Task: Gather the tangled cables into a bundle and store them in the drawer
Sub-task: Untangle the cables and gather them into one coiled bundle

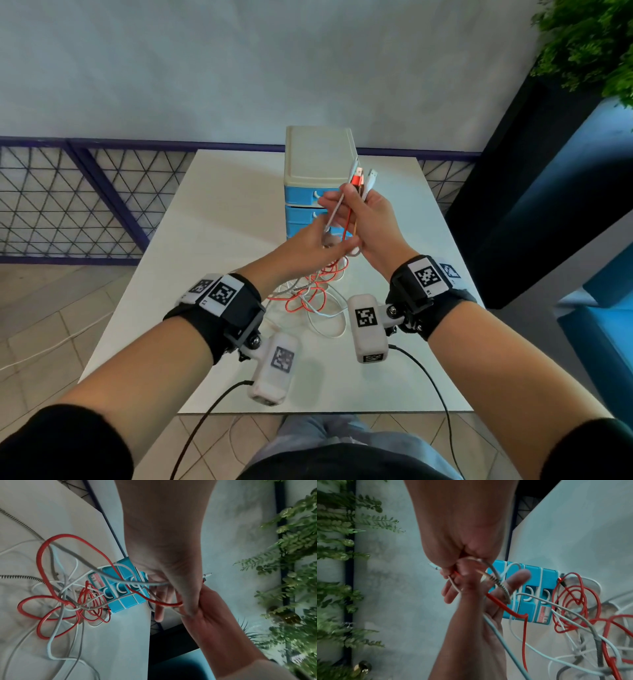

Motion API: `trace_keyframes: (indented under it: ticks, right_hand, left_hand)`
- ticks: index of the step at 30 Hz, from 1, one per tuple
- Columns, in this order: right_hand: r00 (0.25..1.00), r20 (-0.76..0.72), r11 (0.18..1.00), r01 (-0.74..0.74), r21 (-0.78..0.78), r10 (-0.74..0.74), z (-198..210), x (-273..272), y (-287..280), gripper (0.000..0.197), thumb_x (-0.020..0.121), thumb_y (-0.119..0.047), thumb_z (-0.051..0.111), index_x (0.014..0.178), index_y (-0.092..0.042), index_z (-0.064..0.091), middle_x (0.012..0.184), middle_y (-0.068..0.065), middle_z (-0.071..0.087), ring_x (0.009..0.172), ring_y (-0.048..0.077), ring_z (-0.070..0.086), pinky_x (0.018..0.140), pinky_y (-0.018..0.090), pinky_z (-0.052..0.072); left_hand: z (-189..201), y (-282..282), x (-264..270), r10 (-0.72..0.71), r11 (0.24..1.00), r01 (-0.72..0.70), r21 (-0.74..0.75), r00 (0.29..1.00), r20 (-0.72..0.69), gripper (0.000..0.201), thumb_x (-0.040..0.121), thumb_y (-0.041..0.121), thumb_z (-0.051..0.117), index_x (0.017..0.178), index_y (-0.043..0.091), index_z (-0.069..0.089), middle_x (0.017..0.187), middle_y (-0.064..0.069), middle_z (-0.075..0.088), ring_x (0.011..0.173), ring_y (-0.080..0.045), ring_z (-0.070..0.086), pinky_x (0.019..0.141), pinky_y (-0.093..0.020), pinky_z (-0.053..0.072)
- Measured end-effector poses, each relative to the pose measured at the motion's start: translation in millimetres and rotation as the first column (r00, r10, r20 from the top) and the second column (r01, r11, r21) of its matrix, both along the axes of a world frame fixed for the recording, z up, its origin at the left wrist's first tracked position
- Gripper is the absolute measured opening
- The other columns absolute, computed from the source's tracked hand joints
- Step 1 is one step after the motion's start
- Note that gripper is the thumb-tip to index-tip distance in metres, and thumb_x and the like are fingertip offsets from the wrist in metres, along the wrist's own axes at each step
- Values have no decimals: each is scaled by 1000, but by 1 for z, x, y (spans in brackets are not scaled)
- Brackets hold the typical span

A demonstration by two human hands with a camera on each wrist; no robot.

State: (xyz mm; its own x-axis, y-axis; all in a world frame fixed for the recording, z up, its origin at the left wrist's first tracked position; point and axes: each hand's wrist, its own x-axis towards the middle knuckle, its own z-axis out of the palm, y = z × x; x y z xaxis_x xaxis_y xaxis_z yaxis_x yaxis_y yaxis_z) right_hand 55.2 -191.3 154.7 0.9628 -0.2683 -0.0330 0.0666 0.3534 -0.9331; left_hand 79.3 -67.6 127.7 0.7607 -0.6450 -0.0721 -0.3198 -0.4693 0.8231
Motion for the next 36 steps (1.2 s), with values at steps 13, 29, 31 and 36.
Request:
trace_keyframes:
  ticks: [13,29,31,36]
  right_hand:
    - [999,-27,990,-35,138,39,30,4,-15,23,103,-28,40,83,-17,43,51,-8,30,36,4,21,30,16,19]
    - [981,-135,731,8,-683,-137,30,-13,-48,20,100,-25,40,88,-14,51,62,1,39,47,12,33,43,25,28]
    - [981,-123,710,19,-704,-148,30,-13,-51,20,100,-24,40,91,-12,53,61,1,39,46,11,32,41,23,28]
    - [978,-68,673,85,-735,-198,34,-11,-61,20,100,-26,41,90,-14,54,60,-3,42,47,11,37,43,23,32]
  left_hand:
    - [-5,-10,-6,-102,992,111,-53,984,144,10,87,19,49,84,11,56,84,-5,67,80,-22,62,76,-26,51]
    - [-68,33,47,-205,860,-59,507,870,448,44,95,36,48,138,23,47,78,3,65,96,-22,63,118,-43,5]
    - [-71,31,49,-226,849,-63,525,854,468,39,95,35,49,131,21,54,61,14,49,90,-20,62,118,-43,0]
    - [-71,28,53,-149,857,-135,497,858,491,30,91,39,50,109,18,64,66,2,59,69,-21,58,88,-38,49]
